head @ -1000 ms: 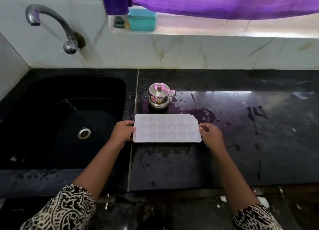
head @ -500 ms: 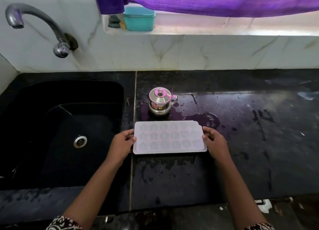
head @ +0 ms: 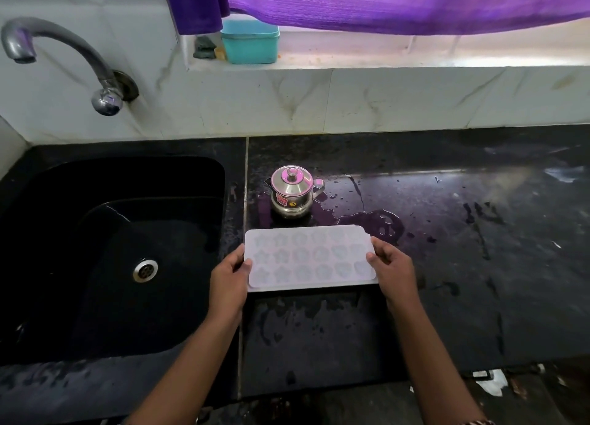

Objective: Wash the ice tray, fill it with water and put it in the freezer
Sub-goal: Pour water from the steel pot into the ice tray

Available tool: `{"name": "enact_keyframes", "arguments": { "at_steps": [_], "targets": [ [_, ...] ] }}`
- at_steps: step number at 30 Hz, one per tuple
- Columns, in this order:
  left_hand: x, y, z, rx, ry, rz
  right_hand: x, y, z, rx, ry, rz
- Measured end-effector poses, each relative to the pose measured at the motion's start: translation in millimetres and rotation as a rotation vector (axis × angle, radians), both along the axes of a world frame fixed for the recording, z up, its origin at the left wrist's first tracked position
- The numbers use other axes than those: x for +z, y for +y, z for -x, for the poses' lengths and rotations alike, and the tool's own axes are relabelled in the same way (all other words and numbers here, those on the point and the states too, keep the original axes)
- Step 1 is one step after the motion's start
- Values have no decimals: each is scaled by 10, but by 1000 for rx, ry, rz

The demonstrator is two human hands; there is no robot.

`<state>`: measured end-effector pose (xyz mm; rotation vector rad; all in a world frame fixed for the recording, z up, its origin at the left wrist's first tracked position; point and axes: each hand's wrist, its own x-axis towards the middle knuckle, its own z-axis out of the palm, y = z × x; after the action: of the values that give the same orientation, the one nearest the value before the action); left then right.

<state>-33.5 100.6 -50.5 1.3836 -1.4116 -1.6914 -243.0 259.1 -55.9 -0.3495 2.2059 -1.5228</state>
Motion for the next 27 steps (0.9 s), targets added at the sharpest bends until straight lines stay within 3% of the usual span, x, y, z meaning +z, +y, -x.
{"name": "enact_keyframes", "arguments": {
  "at_steps": [13,27],
  "targets": [
    [132,35,-55,24,53,-5,197,1,-46,-35,-51,37],
    [383,45,137,152,268,-124,464,-53,-18,-52,-72,136]
  ]
}}
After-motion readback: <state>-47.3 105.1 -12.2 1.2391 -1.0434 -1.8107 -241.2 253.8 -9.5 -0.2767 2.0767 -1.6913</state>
